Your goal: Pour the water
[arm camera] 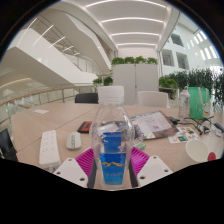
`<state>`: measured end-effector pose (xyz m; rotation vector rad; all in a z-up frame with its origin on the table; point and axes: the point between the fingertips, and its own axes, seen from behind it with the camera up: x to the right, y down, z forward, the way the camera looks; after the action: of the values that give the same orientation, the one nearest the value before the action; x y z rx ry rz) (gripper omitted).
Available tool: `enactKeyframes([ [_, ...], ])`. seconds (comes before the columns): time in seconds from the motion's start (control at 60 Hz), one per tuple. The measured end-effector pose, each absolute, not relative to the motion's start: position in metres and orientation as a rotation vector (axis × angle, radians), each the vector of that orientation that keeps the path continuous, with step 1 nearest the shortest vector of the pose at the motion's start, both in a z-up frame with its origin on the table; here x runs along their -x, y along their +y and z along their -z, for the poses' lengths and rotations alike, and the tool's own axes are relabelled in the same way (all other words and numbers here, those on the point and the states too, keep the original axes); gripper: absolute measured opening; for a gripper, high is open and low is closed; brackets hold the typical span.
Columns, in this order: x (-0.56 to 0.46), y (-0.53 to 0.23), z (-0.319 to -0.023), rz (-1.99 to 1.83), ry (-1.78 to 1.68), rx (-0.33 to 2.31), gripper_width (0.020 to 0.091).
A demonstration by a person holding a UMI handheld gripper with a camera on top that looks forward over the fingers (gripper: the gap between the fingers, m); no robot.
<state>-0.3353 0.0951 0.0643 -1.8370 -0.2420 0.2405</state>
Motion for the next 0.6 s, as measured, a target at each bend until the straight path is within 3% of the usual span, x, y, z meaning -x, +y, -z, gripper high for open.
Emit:
enactKeyframes([
  [0.3,0.336,0.096,-0.058,-0.422,-0.127,1.942,0.0414],
  [0.383,0.328,0.095,-0.080,-0.670,0.128,1.977,0.0370],
  [0.6,0.313,0.094,-0.141,-1.413,0.821,1.814,0.0393],
])
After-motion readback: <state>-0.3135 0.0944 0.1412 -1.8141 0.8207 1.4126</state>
